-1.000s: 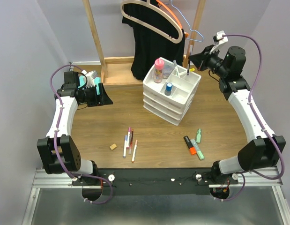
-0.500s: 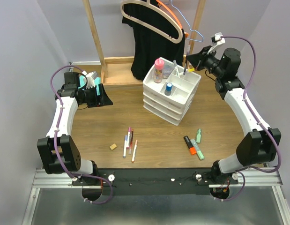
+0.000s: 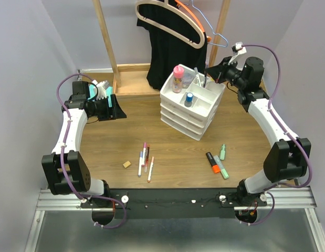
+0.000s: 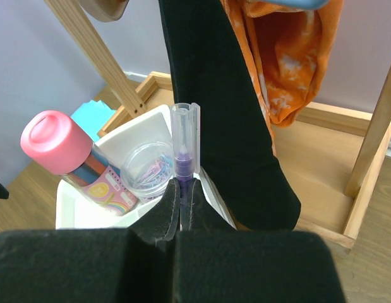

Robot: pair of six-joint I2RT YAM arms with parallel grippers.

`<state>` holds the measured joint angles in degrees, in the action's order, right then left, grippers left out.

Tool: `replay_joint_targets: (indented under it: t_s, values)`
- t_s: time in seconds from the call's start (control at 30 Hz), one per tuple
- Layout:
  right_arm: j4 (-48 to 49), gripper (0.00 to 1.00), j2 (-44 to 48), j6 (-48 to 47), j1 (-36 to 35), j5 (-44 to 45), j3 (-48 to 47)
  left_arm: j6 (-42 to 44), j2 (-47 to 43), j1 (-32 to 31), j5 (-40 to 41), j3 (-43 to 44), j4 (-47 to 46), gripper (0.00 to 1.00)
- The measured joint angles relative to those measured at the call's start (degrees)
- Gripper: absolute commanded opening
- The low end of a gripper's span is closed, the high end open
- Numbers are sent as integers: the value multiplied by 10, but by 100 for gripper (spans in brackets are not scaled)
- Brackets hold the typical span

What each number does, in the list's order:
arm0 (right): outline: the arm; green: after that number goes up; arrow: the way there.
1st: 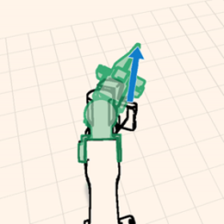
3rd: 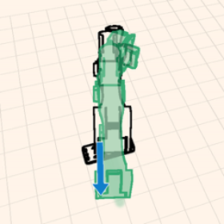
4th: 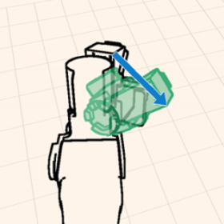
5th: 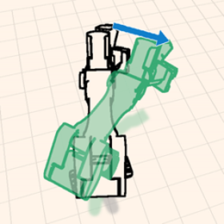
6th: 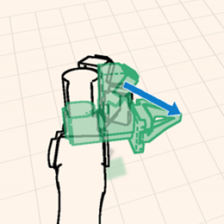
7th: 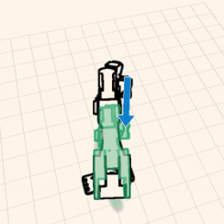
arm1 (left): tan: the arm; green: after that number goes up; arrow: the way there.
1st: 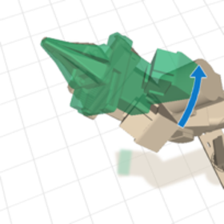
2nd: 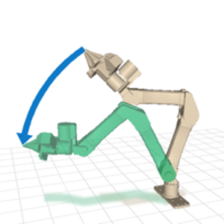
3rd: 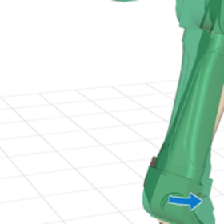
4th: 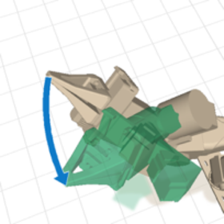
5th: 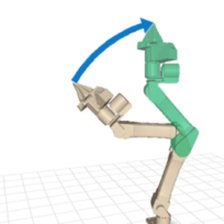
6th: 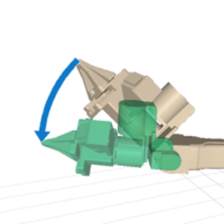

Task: Sort the stationery into containers
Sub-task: Place the pen in the storage box.

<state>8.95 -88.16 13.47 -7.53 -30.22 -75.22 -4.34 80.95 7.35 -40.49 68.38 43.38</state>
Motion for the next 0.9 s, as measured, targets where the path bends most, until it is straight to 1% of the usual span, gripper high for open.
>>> replay_joint_targets:
  t_s: [0.03, 0.13, 0.2, 0.23, 0.4, 0.53, 0.67, 0.73, 0.77, 0.9]
  values:
    - [0, 14, 0, 0, 0, -1, 0, 0, 0, 0, 0, 0, 0, 77]
    - [1, 30, 0, -3, -3, -4, 1, 0, 0, 0, 0, -2, 0, 78]
    - [0, 37, 0, -5, -4, -5, 1, 0, 0, 0, 0, -2, 0, 77]
    - [0, 42, 0, -8, -4, -5, 1, 0, 0, 0, 0, -3, 0, 77]
    - [-19, 43, 9, -19, -7, -4, 1, 0, 0, 0, 0, -3, 0, 78]
    - [-54, 44, 37, -33, -7, -3, -2, 0, -2, 0, 4, -3, 0, 78]
    - [-97, 45, 84, -47, -7, 1, -8, -5, -11, 0, 21, -8, 2, 78]
    - [-126, 48, 109, -56, -7, 2, -15, -12, -20, -2, 31, -18, 3, 78]
    - [-142, 54, 125, -62, -7, 1, -19, -16, -27, -5, 35, -28, 4, 78]
    - [-201, 58, 177, -89, -7, -6, -21, -43, -44, -20, 45, -72, 9, 78]
